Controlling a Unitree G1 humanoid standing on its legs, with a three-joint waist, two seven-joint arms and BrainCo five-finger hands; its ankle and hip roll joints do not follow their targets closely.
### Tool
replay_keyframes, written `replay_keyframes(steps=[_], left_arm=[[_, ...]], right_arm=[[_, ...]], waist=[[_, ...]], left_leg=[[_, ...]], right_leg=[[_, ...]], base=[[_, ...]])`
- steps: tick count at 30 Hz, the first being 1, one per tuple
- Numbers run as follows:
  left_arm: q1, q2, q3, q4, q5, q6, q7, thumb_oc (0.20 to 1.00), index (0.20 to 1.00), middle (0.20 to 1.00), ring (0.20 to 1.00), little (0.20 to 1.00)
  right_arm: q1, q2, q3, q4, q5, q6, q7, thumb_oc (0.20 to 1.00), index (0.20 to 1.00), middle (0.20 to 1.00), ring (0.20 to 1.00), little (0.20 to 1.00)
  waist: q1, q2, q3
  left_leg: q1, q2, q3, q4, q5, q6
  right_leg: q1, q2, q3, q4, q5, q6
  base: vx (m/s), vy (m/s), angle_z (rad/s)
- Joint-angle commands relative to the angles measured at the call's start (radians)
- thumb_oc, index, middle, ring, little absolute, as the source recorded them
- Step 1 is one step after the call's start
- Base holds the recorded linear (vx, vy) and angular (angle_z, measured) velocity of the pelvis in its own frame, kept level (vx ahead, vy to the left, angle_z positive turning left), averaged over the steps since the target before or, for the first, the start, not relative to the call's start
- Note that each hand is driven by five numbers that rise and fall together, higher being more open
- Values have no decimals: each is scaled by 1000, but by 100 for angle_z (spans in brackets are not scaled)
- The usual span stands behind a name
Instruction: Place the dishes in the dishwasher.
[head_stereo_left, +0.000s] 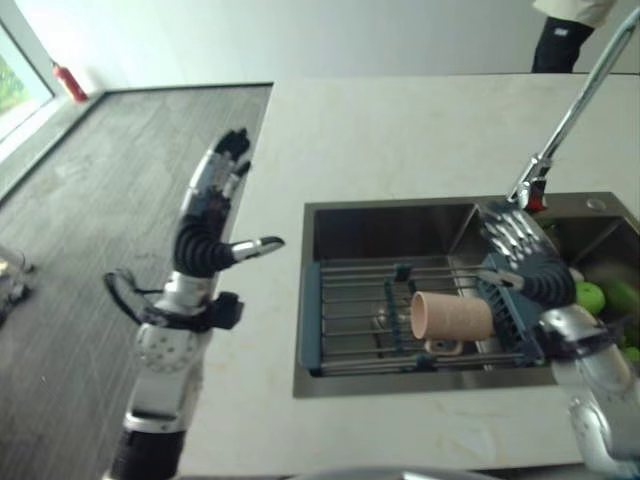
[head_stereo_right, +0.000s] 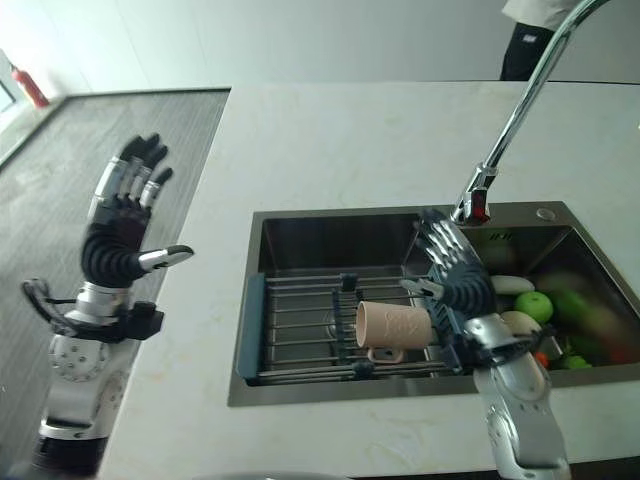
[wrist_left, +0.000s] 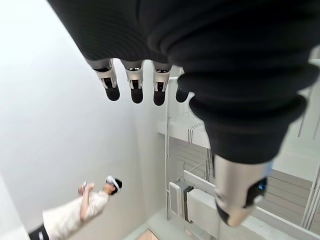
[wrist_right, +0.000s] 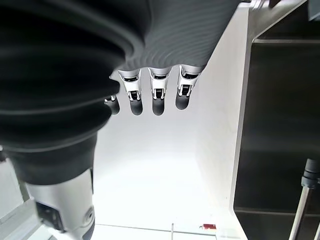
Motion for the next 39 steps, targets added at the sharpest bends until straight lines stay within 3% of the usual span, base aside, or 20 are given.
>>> replay_keyframes(steps=[1, 3, 5, 7, 8, 17, 21, 24, 30, 39], left_arm=[[-49, 26, 5, -35, 59, -75, 31, 1000, 1000, 1000, 1000, 1000], [-36, 27, -19, -30, 66, -89, -2, 1000, 1000, 1000, 1000, 1000], [-6, 20, -28, -39, 57, -72, -10, 1000, 1000, 1000, 1000, 1000], [10, 21, -38, -25, 48, -75, -27, 1000, 1000, 1000, 1000, 1000], [-1, 25, -48, -18, 69, -65, -15, 1000, 1000, 1000, 1000, 1000], [-15, 58, -72, 7, 171, 114, 2, 1000, 1000, 1000, 1000, 1000], [-30, 99, -93, 20, 309, 173, -39, 1000, 1000, 1000, 1000, 1000], [-93, 175, -151, 52, 456, 308, -118, 1000, 1000, 1000, 1000, 1000], [-197, 246, -247, 130, 563, 455, -176, 1000, 1000, 1000, 1000, 1000], [-305, 215, -358, 190, 622, 562, -264, 1000, 1000, 1000, 1000, 1000]], right_arm=[[-54, -17, -61, -74, 53, 0, -14, 1000, 1000, 1000, 1000, 1000], [-32, -45, -87, -62, 87, 1, -38, 1000, 1000, 1000, 1000, 1000], [-20, -64, -91, -56, 130, -16, -27, 1000, 1000, 1000, 1000, 1000], [2, -55, -81, -53, 120, -59, -17, 1000, 1000, 1000, 1000, 1000], [-2, -44, -57, -52, 101, -71, -36, 1000, 1000, 1000, 1000, 1000], [-17, -29, -15, -62, 54, -39, -95, 1000, 1000, 1000, 1000, 1000], [-21, -41, -28, -63, 50, -27, -84, 1000, 1000, 1000, 1000, 1000], [-56, -71, -21, -48, 53, -27, -97, 1000, 1000, 1000, 1000, 1000], [-108, -93, -1, -32, 45, -18, -123, 1000, 1000, 1000, 1000, 1000], [-136, -101, 11, -20, 50, -22, -100, 1000, 1000, 1000, 1000, 1000]], waist=[[-19, 9, 31], [-14, 0, 42], [-2, -8, 47], [-15, 5, 39], [-10, 9, 36], [-28, 34, -5], [-40, 36, -13], [-54, 43, -13], [-72, 55, -23], [-105, 63, -34]], left_leg=[[-30, 88, -8, -47, -7, -43], [-26, 68, 42, -39, 5, -45], [-22, 20, 9, -11, -22, -20], [-1, 26, 68, -47, -13, -22], [2, 15, 28, -47, -22, -17], [50, 19, 38, -47, -48, -10], [62, 22, 56, -47, -61, -8], [66, 29, 74, -47, -60, -9], [76, 32, 90, -47, -59, -3], [93, 39, 119, -47, -71, -1]], right_leg=[[137, 78, -25, -146, 9, -30], [174, 94, -71, -165, 6, -39], [190, 92, -78, -169, 11, -47], [211, 85, -111, -172, 1, -40], [214, 92, -92, -171, -6, -45], [240, 76, -85, -178, -3, -33], [240, 76, -72, -180, -7, -25], [237, 73, -71, -180, -4, -19], [234, 74, -56, -180, 2, -13], [235, 84, -28, -180, -6, -11]], base=[[-228, -402, 22], [-139, -293, 26], [-91, -92, 32], [-58, 6, 10], [-67, 22, 23], [-21, 70, -7], [-8, 28, -10], [-60, 17, -8], [-29, 8, -10], [1, 5, -5]])
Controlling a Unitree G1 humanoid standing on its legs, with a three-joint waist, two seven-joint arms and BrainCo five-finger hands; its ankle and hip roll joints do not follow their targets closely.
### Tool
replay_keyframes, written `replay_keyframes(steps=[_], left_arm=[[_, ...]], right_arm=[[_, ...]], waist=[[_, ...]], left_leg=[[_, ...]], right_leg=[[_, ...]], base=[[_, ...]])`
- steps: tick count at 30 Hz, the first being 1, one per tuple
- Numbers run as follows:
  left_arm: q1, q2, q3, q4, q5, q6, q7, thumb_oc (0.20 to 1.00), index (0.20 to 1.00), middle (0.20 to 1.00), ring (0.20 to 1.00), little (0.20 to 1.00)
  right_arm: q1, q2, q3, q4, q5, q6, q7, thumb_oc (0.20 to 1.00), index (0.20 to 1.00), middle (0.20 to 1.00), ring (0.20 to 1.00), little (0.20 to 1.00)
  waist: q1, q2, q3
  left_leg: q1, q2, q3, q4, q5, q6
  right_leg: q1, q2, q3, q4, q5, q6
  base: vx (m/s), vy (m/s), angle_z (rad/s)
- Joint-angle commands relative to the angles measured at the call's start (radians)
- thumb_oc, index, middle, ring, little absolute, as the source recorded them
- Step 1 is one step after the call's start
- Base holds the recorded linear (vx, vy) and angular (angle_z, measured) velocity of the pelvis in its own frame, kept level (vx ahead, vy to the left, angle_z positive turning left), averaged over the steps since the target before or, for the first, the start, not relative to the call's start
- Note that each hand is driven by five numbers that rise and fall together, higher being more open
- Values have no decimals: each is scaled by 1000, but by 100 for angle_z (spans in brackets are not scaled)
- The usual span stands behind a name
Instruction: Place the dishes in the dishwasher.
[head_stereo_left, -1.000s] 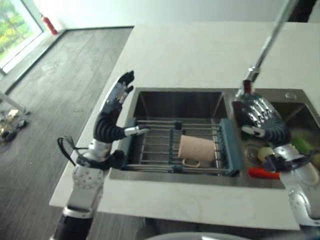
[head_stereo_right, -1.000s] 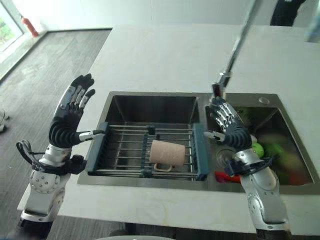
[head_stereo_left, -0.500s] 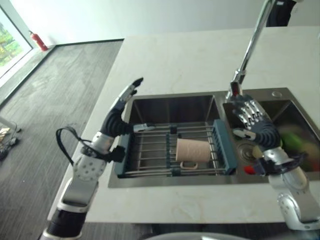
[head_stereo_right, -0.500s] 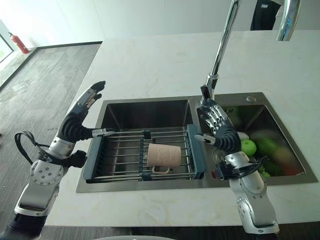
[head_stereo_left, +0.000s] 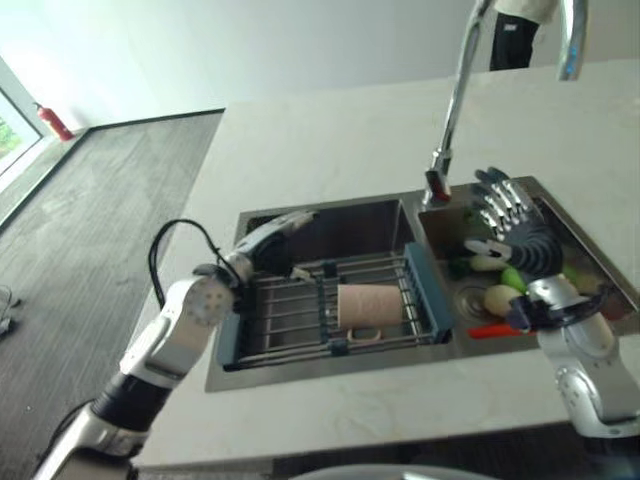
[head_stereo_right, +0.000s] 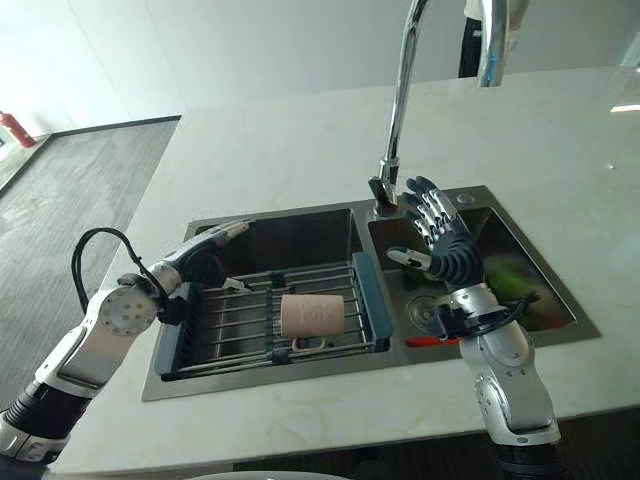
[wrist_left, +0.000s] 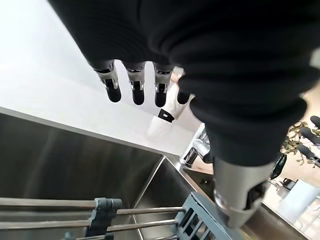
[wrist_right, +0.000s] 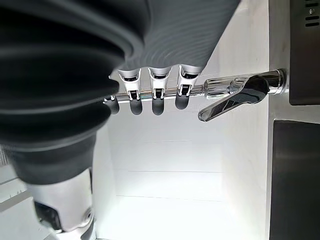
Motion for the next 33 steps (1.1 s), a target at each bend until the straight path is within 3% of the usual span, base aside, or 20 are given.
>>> replay_keyframes(steps=[1, 10, 33], left_arm=[[-113, -3, -20, 53, 50, 27, -2, 1000, 1000, 1000, 1000, 1000], [-116, -44, -75, 83, 24, 91, -50, 1000, 1000, 1000, 1000, 1000], [-90, -93, -152, 97, 65, 82, -113, 1000, 1000, 1000, 1000, 1000]], right_arm=[[-68, -18, -24, -16, -5, -46, 10, 1000, 1000, 1000, 1000, 1000], [-76, -21, -27, -10, -10, -46, 20, 1000, 1000, 1000, 1000, 1000], [-81, -19, -18, -6, -21, -49, 13, 1000, 1000, 1000, 1000, 1000]], waist=[[-7, -20, -22], [-17, -17, -16], [-25, -23, -8]], left_leg=[[11, 61, -6, 5, -73, -20], [16, 65, 5, 5, -74, -19], [20, 70, 16, 5, -75, -17]], right_leg=[[124, -57, -4, 7, -163, 90], [122, -52, 6, 7, -163, 88], [120, -50, 10, 7, -161, 87]], base=[[-16, -1, -10], [-5, -1, -6], [10, 0, 0]])
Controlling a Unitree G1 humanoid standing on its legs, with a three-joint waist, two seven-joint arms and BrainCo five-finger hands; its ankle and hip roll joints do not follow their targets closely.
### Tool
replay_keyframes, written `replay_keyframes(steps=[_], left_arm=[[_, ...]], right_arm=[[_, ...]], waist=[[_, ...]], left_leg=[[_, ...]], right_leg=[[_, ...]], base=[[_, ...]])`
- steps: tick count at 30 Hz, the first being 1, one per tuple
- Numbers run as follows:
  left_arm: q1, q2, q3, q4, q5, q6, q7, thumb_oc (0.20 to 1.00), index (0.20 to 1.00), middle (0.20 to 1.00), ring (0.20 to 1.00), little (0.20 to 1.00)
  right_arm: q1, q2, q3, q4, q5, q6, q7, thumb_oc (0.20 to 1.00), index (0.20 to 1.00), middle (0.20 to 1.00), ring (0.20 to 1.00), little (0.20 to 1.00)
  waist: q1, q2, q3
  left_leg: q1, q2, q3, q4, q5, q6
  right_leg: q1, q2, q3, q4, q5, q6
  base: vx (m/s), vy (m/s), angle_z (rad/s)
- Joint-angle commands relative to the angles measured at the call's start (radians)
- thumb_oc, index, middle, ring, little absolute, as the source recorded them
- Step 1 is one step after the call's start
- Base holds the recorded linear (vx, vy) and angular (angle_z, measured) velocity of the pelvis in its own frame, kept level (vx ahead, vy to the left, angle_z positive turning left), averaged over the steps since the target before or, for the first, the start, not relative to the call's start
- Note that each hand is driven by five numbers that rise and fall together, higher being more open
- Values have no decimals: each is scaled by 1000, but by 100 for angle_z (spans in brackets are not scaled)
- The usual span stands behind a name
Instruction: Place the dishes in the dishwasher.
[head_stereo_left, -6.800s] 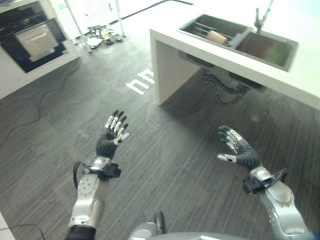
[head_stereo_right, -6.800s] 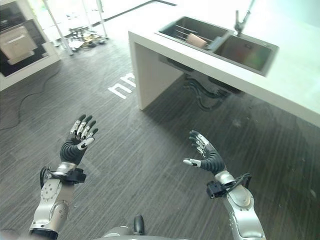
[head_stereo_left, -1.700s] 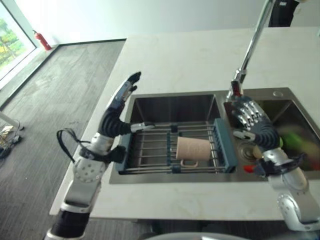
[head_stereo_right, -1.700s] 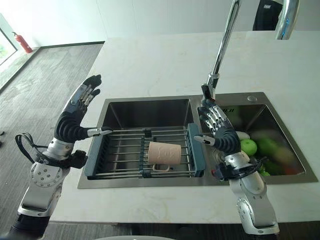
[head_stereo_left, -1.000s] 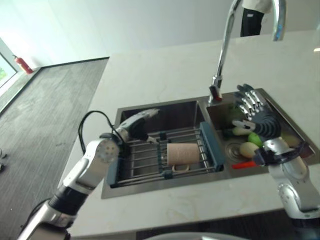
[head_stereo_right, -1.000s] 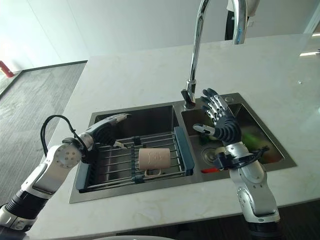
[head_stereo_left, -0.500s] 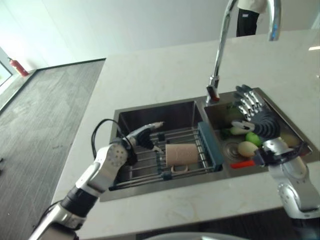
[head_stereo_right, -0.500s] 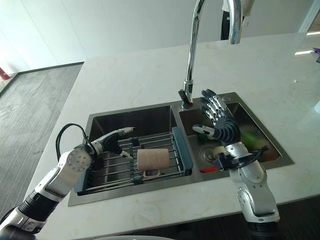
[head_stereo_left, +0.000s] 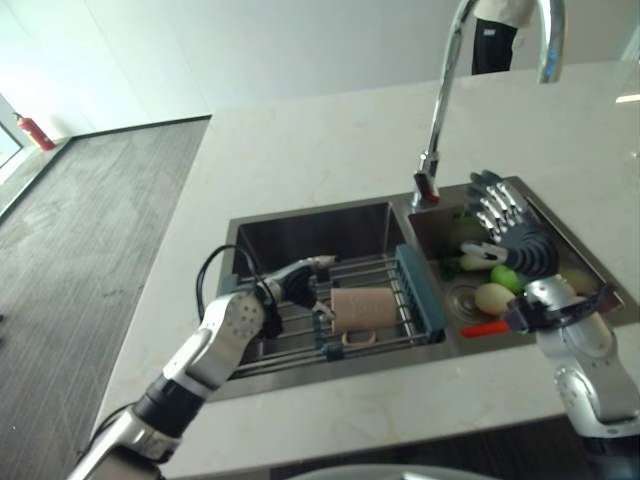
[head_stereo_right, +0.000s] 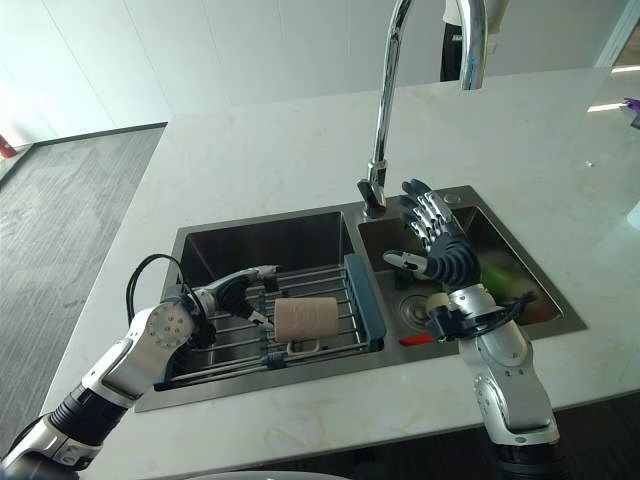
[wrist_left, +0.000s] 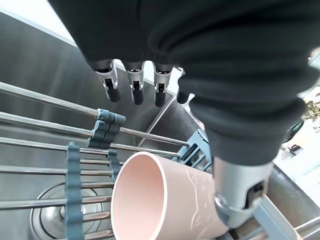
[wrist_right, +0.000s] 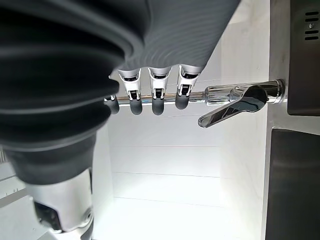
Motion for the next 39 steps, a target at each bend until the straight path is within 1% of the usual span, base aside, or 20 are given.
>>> replay_keyframes(steps=[1, 5, 6, 7, 10, 11, 13, 17, 22, 23, 25, 26, 28, 35, 36, 38, 39], left_arm=[[-93, 17, -22, 25, 23, -33, 3, 1000, 1000, 1000, 1000, 1000], [-98, 11, -39, 29, 36, -36, -8, 1000, 1000, 1000, 1000, 1000], [-98, 10, -40, 30, 38, -38, -8, 1000, 1000, 1000, 1000, 1000], [-100, 8, -45, 31, 41, -37, -9, 1000, 1000, 1000, 1000, 1000], [-104, 5, -53, 33, 46, -36, -13, 1000, 1000, 1000, 1000, 1000], [-106, 5, -58, 33, 44, -35, -13, 1000, 1000, 1000, 1000, 1000], [-105, 0, -60, 34, 50, -39, -16, 1000, 1000, 1000, 1000, 1000], [-111, -4, -72, 44, 51, -40, -10, 1000, 1000, 1000, 1000, 1000], [-122, -13, -88, 63, 74, -34, 7, 1000, 1000, 1000, 1000, 1000], [-126, -17, -95, 73, 77, -31, 14, 1000, 1000, 1000, 1000, 1000], [-130, -19, -100, 82, 79, -32, 20, 1000, 1000, 1000, 1000, 1000], [-131, -22, -102, 89, 84, -33, 22, 1000, 1000, 1000, 1000, 1000], [-135, -31, -117, 111, 107, -28, 45, 1000, 1000, 1000, 1000, 1000], [-136, -35, -129, 151, 144, -34, 79, 1000, 1000, 1000, 1000, 1000], [-138, -37, -131, 155, 147, -30, 83, 1000, 1000, 1000, 1000, 1000], [-137, -38, -131, 160, 150, -29, 90, 1000, 1000, 1000, 1000, 1000], [-138, -40, -133, 166, 152, -30, 96, 1000, 1000, 1000, 1000, 1000]], right_arm=[[-80, -22, -22, -16, 1, -48, -3, 1000, 1000, 1000, 1000, 1000], [-79, -21, -16, -18, -2, -53, -3, 1000, 1000, 1000, 1000, 1000], [-79, -21, -16, -18, -2, -52, -4, 1000, 1000, 1000, 1000, 1000], [-79, -21, -17, -18, -2, -55, -3, 1000, 1000, 1000, 1000, 1000], [-79, -20, -15, -19, -4, -55, -2, 1000, 1000, 1000, 1000, 1000], [-80, -24, -16, -19, 0, -54, -1, 1000, 1000, 1000, 1000, 1000], [-84, -23, -16, -18, -2, -53, 0, 1000, 1000, 1000, 1000, 1000], [-86, -25, -12, -17, 0, -56, -3, 1000, 1000, 1000, 1000, 1000], [-91, -27, -9, -19, -2, -52, -3, 1000, 1000, 1000, 1000, 1000], [-94, -28, -7, -19, -1, -50, -2, 1000, 1000, 1000, 1000, 1000], [-96, -29, -8, -18, 0, -49, 1, 1000, 1000, 1000, 1000, 1000], [-95, -30, -10, -19, 2, -49, 5, 1000, 1000, 1000, 1000, 1000], [-97, -27, -10, -19, 1, -48, 7, 1000, 1000, 1000, 1000, 1000], [-97, -25, -11, -17, -6, -45, 10, 1000, 1000, 1000, 1000, 1000], [-97, -23, -11, -17, -8, -45, 10, 1000, 1000, 1000, 1000, 1000], [-96, -24, -14, -18, -5, -42, 12, 1000, 1000, 1000, 1000, 1000], [-96, -21, -12, -17, -9, -44, 13, 1000, 1000, 1000, 1000, 1000]], waist=[[-21, -15, -3], [-26, -15, -2], [-26, -15, -3], [-28, -15, -1], [-31, -15, -2], [-32, -14, -3], [-33, -14, -1], [-35, -14, 0], [-41, -14, -2], [-43, -13, -4], [-45, -13, -4], [-47, -13, -4], [-51, -14, -4], [-55, -12, -6], [-56, -13, -4], [-57, -12, -5], [-57, -12, -3]], left_leg=[[6, 71, -9, 5, -56, -16], [9, 73, -3, 5, -57, -16], [13, 73, -4, 5, -65, -17], [9, 73, -2, 5, -57, -16], [10, 73, -1, 5, -58, -15], [13, 73, 0, 5, -66, -16], [9, 74, 2, 5, -57, -15], [11, 75, 5, 5, -58, -15], [13, 75, 11, 5, -59, -14], [17, 75, 12, 5, -68, -15], [18, 75, 13, 5, -69, -15], [15, 76, 16, 5, -59, -14], [16, 75, 18, 5, -60, -14], [20, 74, 20, 5, -70, -14], [17, 75, 22, 5, -61, -14], [21, 74, 21, 5, -70, -14], [17, 74, 22, 5, -62, -14]], right_leg=[[118, -51, -12, 7, -159, 77], [119, -50, -11, 7, -159, 76], [123, -51, -11, 7, -166, 79], [118, -50, -9, 7, -159, 76], [117, -49, -6, 7, -159, 76], [120, -50, -6, 7, -166, 79], [115, -49, -4, 7, -158, 76], [115, -49, -3, 7, -159, 76], [115, -47, 4, 7, -159, 76], [119, -47, 6, 7, -167, 77], [119, -47, 7, 8, -167, 78], [115, -45, 8, 8, -159, 75], [114, -45, 13, 8, -159, 74], [116, -47, 16, 9, -166, 76], [112, -46, 16, 10, -160, 74], [115, -46, 17, 10, -167, 76], [111, -45, 18, 10, -160, 74]], base=[[0, 0, 0], [0, 0, -1], [0, 0, 0], [0, 0, 0], [-1, -2, -2], [23, 1, -9], [-22, -8, -11], [-8, -3, -2], [6, 1, 0], [30, 8, 0], [16, 5, 0], [0, 0, 0], [0, 0, 0], [17, 3, 0], [0, 0, 0], [0, 0, 0], [0, 0, 0]])
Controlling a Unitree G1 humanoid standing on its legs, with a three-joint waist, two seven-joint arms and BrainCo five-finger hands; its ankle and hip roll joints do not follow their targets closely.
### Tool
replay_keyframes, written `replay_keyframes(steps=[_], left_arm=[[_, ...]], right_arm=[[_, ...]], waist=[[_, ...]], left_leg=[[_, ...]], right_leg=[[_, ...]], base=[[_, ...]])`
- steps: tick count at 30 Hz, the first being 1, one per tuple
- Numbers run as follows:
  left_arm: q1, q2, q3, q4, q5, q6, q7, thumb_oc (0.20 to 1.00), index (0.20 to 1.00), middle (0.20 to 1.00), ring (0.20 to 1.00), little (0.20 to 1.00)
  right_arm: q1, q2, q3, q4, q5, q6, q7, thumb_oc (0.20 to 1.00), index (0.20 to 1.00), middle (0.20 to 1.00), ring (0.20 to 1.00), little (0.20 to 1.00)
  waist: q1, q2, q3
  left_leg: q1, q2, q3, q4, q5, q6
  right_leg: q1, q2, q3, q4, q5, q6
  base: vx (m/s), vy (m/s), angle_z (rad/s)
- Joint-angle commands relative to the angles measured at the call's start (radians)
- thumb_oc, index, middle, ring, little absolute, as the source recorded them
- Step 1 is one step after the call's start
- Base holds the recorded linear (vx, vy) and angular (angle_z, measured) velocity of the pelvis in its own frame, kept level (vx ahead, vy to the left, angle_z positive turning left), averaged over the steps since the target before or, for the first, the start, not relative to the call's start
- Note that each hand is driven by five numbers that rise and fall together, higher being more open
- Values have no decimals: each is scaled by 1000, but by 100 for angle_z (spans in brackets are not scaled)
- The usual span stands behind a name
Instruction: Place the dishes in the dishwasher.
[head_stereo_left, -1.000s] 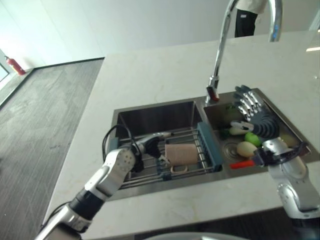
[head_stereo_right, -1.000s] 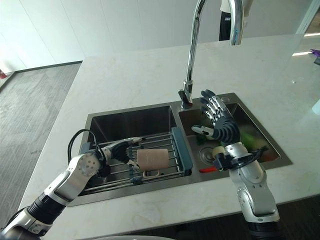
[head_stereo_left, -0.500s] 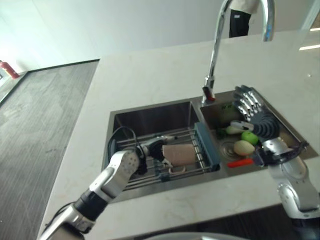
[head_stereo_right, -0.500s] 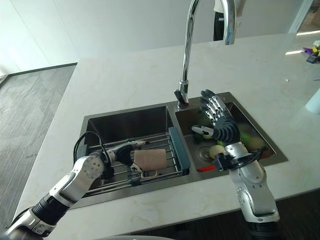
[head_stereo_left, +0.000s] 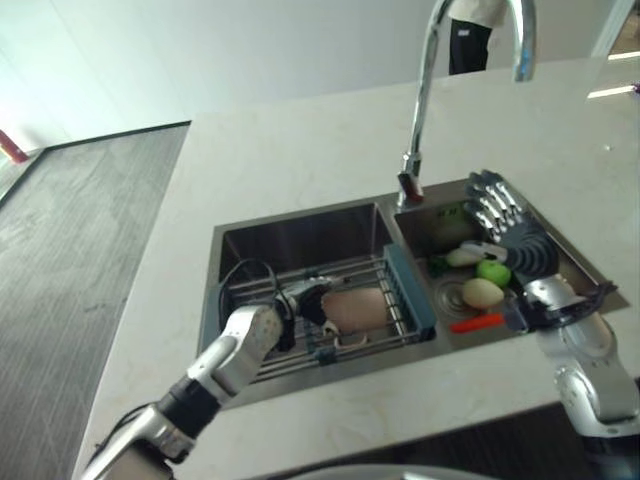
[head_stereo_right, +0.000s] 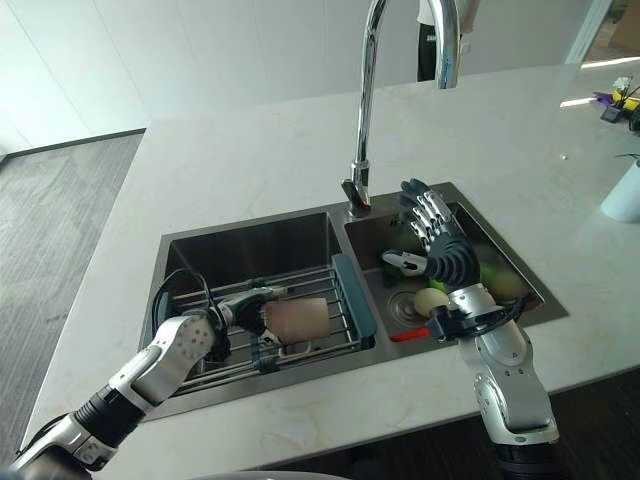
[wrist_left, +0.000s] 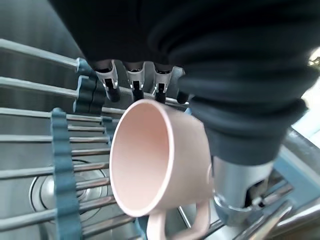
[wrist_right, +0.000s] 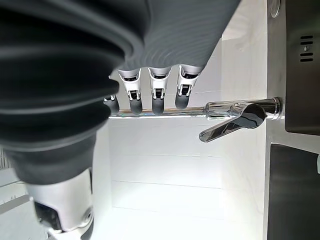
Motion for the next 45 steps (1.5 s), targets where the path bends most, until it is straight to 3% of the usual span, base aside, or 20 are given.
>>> replay_keyframes(steps=[1, 45], left_arm=[[-114, 2, 12, 46, 60, -30, 55, 1000, 1000, 1000, 1000, 1000], [-124, -43, -60, 158, 104, -1, 103, 1000, 1000, 1000, 1000, 1000]], right_arm=[[-94, -20, -13, -17, -10, -45, 10, 1000, 1000, 1000, 1000, 1000], [-107, -13, -4, -31, -15, -29, 21, 1000, 1000, 1000, 1000, 1000]], waist=[[-19, -10, -2], [-38, -10, 0]], left_leg=[[3, 75, -7, 5, -54, -19], [11, 71, 7, 5, -67, -15]], right_leg=[[112, -48, -7, 10, -160, 73], [111, -46, 10, 11, -167, 73]], base=[[0, 0, 0], [-1, 0, -1]])
